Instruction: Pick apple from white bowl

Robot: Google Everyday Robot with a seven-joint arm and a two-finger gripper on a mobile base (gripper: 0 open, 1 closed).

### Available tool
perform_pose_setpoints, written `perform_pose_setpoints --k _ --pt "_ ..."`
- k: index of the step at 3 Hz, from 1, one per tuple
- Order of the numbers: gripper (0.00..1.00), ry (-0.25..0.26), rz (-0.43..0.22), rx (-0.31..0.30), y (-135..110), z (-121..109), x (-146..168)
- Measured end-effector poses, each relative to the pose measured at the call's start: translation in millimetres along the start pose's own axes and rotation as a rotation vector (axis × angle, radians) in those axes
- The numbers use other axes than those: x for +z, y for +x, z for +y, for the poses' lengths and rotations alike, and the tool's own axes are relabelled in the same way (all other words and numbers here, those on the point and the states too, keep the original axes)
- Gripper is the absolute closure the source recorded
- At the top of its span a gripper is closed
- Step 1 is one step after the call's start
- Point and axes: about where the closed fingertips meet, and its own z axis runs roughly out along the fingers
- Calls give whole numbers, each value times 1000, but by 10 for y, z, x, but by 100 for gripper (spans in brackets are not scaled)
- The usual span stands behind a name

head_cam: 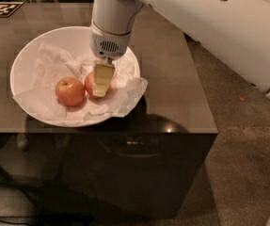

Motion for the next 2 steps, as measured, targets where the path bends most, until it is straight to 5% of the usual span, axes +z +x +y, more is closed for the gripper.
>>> perform_pose_setpoints --k 1,2 --pt "47 0 0 0 0 0 0" --pt "24 0 0 0 0 0 0"
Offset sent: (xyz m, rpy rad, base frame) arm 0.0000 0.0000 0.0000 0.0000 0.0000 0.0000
